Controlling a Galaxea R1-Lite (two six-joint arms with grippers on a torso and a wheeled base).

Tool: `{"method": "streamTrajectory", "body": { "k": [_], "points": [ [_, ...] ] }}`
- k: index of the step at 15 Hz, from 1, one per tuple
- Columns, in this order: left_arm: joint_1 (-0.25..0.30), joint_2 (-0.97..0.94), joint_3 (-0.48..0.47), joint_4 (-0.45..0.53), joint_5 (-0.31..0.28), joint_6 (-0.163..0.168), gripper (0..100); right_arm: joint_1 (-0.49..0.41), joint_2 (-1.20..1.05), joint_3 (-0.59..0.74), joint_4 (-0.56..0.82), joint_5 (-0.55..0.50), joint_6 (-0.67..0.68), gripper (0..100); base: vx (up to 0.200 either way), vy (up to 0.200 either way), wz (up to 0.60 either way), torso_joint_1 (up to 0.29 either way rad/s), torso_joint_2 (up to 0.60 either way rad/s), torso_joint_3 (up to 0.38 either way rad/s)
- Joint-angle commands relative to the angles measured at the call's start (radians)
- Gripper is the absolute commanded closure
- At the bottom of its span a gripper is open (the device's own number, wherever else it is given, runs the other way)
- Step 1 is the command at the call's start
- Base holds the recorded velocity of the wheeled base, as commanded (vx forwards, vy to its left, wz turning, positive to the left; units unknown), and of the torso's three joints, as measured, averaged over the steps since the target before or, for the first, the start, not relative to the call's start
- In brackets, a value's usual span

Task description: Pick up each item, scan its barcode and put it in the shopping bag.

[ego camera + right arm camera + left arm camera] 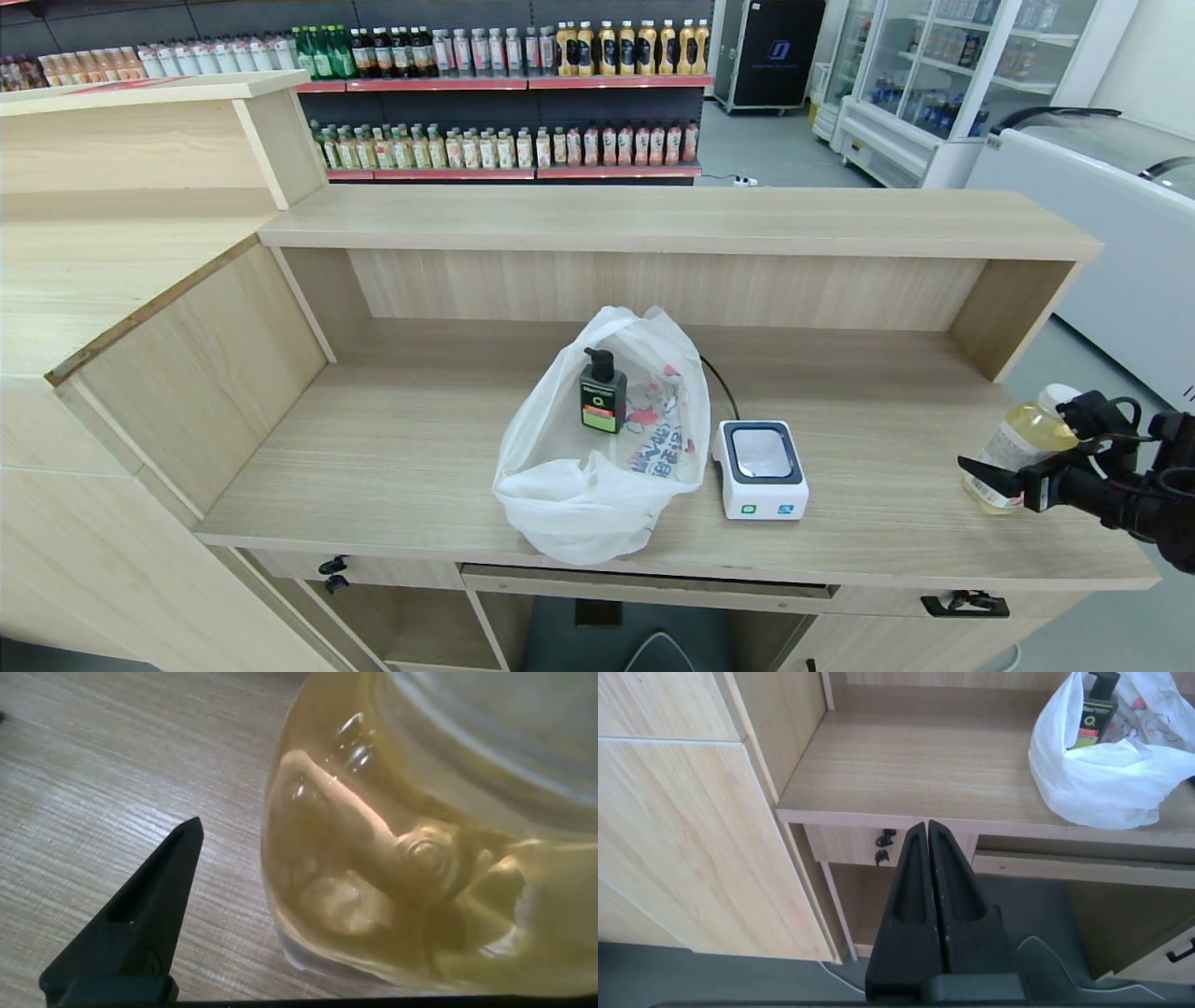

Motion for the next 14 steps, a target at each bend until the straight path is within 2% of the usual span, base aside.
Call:
{"method": "streamTrajectory", "body": {
  "k": [1,2,3,14],
  "points": [
    [0.001,0.000,0.000,0.000,0.000,0.000,100,0.003,0.008,-0.007,0.000,0.000,0.000,0,0.000,0.000,0.00,0.000,0.00,0.000],
    [0.001,0.000,0.000,0.000,0.000,0.000,100,0.004,0.009,-0.007,-0.003,0.000,0.000,0,0.000,0.000,0.00,0.000,0.00,0.000],
    [0.001,0.000,0.000,0.000,0.000,0.000,100,0.007,0.011,-0.010,-0.006,0.000,0.000,100,0.000,0.000,0.00,0.000,0.00,0.000],
    [0.001,0.000,0.000,0.000,0.000,0.000,100,0.015,-0.018,-0.046,-0.012,0.007,0.039,100,0.000,0.000,0.00,0.000,0.00,0.000]
  ]
}}
